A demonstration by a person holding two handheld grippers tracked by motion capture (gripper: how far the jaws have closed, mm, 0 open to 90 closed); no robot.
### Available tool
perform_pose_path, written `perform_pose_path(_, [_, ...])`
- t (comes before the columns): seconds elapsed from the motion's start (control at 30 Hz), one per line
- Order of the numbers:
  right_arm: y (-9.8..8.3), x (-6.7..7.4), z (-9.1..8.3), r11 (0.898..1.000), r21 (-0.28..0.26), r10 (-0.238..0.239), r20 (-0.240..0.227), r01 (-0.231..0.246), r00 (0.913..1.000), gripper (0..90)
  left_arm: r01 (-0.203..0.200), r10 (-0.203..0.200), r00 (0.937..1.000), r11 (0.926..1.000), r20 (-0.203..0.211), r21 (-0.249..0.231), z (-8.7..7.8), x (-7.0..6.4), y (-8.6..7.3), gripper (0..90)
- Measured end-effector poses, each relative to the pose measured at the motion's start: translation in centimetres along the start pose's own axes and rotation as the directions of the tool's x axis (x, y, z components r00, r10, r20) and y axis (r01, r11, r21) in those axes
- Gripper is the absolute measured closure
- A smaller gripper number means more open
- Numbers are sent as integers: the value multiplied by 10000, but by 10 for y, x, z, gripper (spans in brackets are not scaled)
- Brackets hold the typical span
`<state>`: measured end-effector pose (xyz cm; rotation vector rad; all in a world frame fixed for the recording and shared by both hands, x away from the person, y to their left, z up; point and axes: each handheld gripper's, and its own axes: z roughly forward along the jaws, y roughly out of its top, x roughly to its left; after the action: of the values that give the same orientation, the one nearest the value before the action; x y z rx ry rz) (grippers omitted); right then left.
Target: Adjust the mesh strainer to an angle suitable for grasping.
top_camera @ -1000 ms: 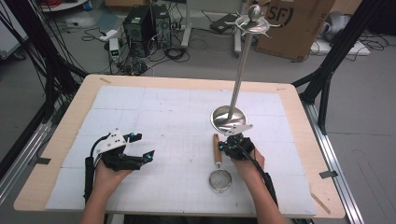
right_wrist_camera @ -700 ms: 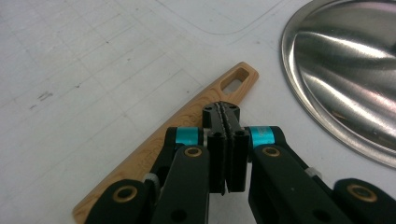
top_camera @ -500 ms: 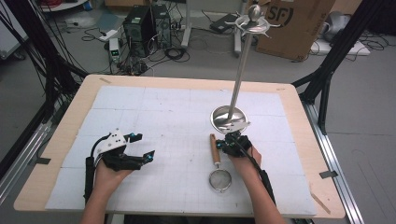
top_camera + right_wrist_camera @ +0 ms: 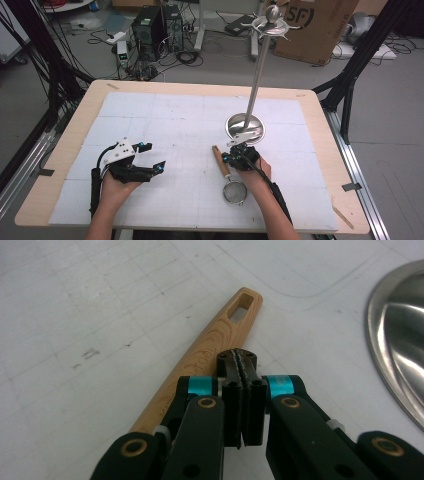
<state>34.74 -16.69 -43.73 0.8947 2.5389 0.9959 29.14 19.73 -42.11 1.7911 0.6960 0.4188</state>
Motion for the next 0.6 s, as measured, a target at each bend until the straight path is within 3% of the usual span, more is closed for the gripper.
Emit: perform_pose_path(0.6, [13,31,7,9951,205,-948,-845,968,9919,897,9,-9,10000,10000,-28,-12,-1,0,0,186])
